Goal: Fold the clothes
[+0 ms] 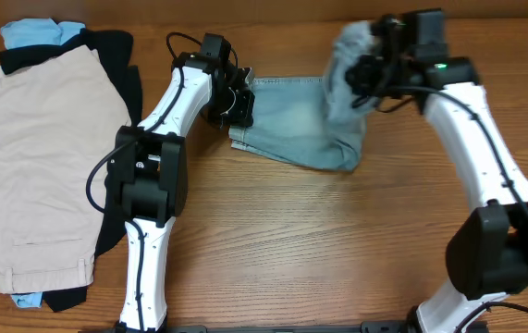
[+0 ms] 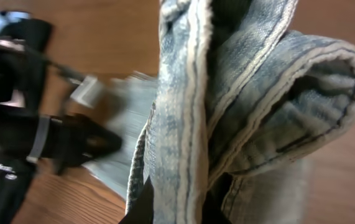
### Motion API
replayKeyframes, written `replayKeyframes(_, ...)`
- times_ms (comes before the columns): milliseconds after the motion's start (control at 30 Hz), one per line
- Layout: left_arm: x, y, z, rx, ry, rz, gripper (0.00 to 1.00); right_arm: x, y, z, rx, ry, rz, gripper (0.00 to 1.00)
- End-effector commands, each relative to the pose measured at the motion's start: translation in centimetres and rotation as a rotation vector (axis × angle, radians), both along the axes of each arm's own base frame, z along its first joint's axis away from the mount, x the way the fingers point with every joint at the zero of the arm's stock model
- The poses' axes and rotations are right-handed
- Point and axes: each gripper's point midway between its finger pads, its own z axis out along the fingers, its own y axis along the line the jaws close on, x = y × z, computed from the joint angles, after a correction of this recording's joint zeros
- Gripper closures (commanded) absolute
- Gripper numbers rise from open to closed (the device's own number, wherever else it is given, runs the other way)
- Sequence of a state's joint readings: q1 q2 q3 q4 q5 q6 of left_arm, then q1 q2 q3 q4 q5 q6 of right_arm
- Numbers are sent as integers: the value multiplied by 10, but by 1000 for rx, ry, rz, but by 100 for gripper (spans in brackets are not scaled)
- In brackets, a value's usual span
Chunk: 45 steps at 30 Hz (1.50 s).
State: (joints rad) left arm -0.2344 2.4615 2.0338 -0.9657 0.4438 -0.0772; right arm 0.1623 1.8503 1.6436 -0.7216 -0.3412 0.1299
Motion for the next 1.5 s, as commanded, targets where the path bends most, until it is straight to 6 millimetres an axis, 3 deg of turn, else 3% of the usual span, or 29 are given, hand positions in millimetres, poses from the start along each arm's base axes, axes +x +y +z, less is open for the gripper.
replayKeyframes(0,-11,-2,-18,44,44,1,96,8,37,18,30,-60,5,96)
replayKeyframes(200,-9,-1,-18,44,40,3,87,11,76,-15,-3,-40,48,96)
replayKeyframes(367,-4,8,-8,33,43,24,74,12,79,-34,-24,-7,48,96)
replayKeyframes(567,12,30,26,37,23,68,72,15,71,-36,-50,-11,25,96)
replayKeyframes(667,22,37,36,30,-10,80,71,17,56,-28,-59,-11,-7,96)
replayKeyframes(733,24,39,36,30,-13,83,71,18,35,-17,-77,-10,-53,96)
replayKeyframes(900,25,38,34,39,-23,80,71,14,-48,17,-189,7,-199,96)
replayKeyframes(1000,27,37,35,37,-34,80,71,11,-90,26,-264,21,-248,96)
replayKeyframes(1167,27,36,35,37,-34,79,71,9,-136,26,-330,26,-250,96)
replayKeyframes(1300,27,35,35,36,-34,77,71,9,-140,29,-345,12,-219,96)
replayKeyframes(1467,28,35,35,36,-37,77,71,9,-113,29,-349,-9,-138,96)
